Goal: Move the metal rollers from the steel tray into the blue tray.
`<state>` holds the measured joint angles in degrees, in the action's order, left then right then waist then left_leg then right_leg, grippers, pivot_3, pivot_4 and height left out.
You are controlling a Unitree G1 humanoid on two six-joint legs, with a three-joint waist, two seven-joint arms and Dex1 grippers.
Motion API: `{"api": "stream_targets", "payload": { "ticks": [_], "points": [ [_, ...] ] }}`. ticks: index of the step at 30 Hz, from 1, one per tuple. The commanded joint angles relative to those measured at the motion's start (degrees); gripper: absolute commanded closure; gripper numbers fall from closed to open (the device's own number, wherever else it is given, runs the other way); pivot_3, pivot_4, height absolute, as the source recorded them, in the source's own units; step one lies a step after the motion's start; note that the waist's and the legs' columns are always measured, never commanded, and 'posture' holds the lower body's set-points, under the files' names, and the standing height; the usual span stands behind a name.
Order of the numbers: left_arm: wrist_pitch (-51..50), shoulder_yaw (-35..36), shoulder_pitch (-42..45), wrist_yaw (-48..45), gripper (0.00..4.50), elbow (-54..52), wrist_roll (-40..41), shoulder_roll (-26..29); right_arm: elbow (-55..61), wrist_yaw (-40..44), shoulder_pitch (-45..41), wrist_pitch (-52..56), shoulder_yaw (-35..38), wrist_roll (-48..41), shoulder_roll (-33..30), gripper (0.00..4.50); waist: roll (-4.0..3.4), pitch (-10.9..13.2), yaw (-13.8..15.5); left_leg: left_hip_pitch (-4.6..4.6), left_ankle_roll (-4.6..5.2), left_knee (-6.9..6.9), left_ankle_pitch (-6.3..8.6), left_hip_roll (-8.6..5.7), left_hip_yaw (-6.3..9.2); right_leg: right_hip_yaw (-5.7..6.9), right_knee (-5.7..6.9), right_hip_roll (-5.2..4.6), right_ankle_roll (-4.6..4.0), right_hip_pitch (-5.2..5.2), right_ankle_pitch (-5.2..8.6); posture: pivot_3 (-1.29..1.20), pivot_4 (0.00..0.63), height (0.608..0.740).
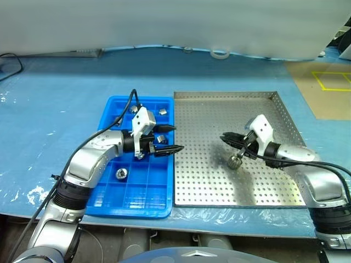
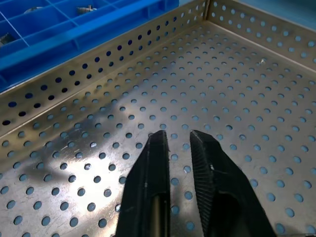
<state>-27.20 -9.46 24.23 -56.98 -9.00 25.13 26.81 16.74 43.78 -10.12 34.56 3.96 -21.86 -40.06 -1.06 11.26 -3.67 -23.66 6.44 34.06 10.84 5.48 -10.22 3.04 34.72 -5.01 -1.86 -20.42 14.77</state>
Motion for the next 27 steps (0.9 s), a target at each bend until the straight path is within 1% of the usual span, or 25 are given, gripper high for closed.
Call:
{"api": "stream_targets", "payload": {
  "ticks": [1,6,10,13,16,19,24,27],
  "points": [
    [3.08,-0.24,0.18,-1.48,0.69,1.4,-0.7,-0.29,2.77,0.46,0.78,4.5,1.46,-2.38,-1.63,2.59,0.0,0.0,0.08,-0.01,0.0,0.0,0.0,0.0,0.0,0.0,-0.01,0.0,0.0,0.0,0.0,-0.35,0.15,0.74],
    [5.25,-0.03,0.36,-3.02,0.69,3.76,-1.33,-0.28,7.0,3.95,5.7,9.17,6.22,-6.98,-6.1,2.59,-0.01,0.01,0.47,-0.05,0.01,0.01,0.01,0.0,-0.02,0.0,-0.04,-0.01,0.0,0.0,0.0,-0.35,0.15,0.74],
    [5.59,-0.07,0.22,-3.25,0.69,3.67,-1.59,-0.33,10.43,5.72,9.08,9.42,9.78,-9.86,-8.03,2.59,-0.01,0.01,0.63,-0.01,-0.01,0.01,0.01,0.0,-0.02,0.0,-0.04,-0.01,0.0,0.0,0.0,-0.35,0.15,0.74],
    [4.89,-0.26,0.18,-2.76,0.69,2.48,-1.29,-0.75,10.65,5.56,9.85,7.83,9.87,-8.93,-8.23,2.03,-0.01,0.01,0.57,0.05,-0.04,0.01,0.0,0.01,-0.02,-0.01,-0.03,0.0,0.0,0.04,0.0,-0.35,0.15,0.74],
    [4.59,-0.37,0.54,-2.6,0.69,2.34,-1.35,-1.09,11.14,5.83,11.02,7.29,7.58,-7.7,-8.71,1.02,-0.01,0.01,0.78,0.04,-0.05,0.01,-0.01,0.01,-0.02,-0.01,-0.04,-0.01,0.0,0.04,0.01,-0.35,0.15,0.74],
    [4.35,-0.44,0.97,-2.52,0.69,2.36,-1.49,-1.14,9.82,3.9,11.38,6.34,3.81,-3.89,-9.05,0.03,-0.01,0.01,1.08,0.03,-0.05,0.0,-0.01,0.01,-0.02,-0.01,-0.06,0.0,0.01,0.02,0.01,-0.35,0.15,0.74],
    [4.21,-0.52,1.22,-2.5,0.69,2.34,-1.5,-1.06,9.07,3.18,10.55,6.34,2.5,-3.36,-8.2,0.03,-0.01,0.01,1.25,-0.01,-0.05,-0.01,-0.01,0.01,-0.02,-0.01,-0.06,0.0,0.01,-0.02,0.01,-0.34,0.15,0.74],
    [4.47,-0.77,0.91,-2.47,0.69,2.26,-1.75,-0.99,8.35,3.42,11.04,5.8,1.42,-1.96,-8.96,0.03,-0.01,0.01,1.28,-0.01,-0.05,-0.01,-0.01,0.01,-0.02,-0.01,-0.07,-0.01,0.01,-0.01,0.01,-0.33,0.15,0.74]
  ]
}}
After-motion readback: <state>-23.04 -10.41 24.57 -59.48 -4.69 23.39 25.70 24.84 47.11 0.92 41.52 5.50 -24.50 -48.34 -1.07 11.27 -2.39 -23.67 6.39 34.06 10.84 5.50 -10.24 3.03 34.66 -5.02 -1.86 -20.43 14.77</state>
